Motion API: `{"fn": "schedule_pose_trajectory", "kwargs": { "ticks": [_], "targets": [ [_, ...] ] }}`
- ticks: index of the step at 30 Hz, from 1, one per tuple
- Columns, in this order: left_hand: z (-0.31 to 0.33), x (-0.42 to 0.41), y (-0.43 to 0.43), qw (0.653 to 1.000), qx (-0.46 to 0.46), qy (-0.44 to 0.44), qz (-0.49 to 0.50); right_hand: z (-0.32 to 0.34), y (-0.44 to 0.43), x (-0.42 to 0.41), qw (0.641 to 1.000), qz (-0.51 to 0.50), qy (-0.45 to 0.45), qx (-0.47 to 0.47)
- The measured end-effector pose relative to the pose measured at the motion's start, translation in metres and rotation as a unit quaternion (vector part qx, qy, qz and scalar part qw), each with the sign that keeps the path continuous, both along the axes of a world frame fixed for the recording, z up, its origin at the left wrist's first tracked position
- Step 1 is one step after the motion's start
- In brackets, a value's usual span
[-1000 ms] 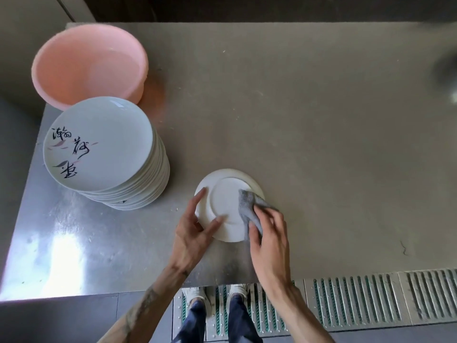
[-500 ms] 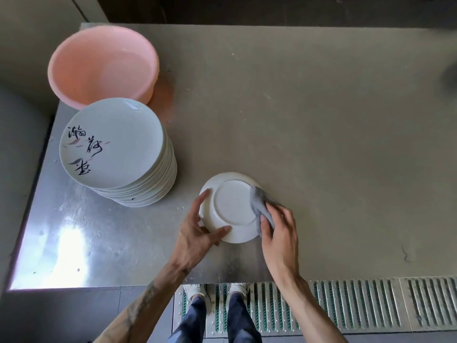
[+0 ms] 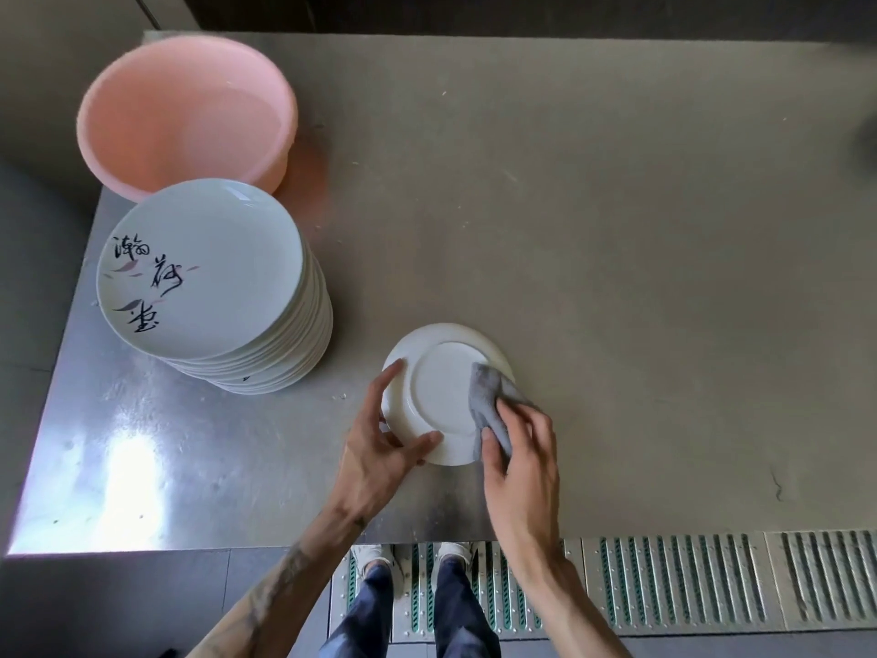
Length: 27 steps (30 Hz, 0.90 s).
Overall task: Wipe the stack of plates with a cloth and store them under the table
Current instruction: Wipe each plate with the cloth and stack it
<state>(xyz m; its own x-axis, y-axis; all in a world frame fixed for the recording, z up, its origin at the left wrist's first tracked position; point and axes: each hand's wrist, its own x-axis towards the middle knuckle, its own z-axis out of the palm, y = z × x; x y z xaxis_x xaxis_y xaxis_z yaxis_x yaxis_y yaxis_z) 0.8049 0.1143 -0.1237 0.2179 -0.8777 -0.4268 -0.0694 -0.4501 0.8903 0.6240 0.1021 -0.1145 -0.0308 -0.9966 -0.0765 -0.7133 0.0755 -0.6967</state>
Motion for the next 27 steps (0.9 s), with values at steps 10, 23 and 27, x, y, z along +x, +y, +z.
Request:
{"fn": "schedule_pose_trajectory", "kwargs": {
  "ticks": [10,23,27],
  "targets": [
    [0.004,0.005,-0.007,0.999,-0.036,0.028,-0.006,0.003,-0.006,-0.002,1.0,-0.001,0.011,-0.011],
    [0.001,0.003,0.001,0.998,-0.025,0.051,0.014,-0.002,0.022,0.005,1.0,-0.007,-0.002,-0.004],
    [-0.001,0.008,0.006,0.999,-0.015,0.049,-0.004,-0.005,0.012,-0.004,1.0,-0.001,-0.009,0.001]
  ]
}}
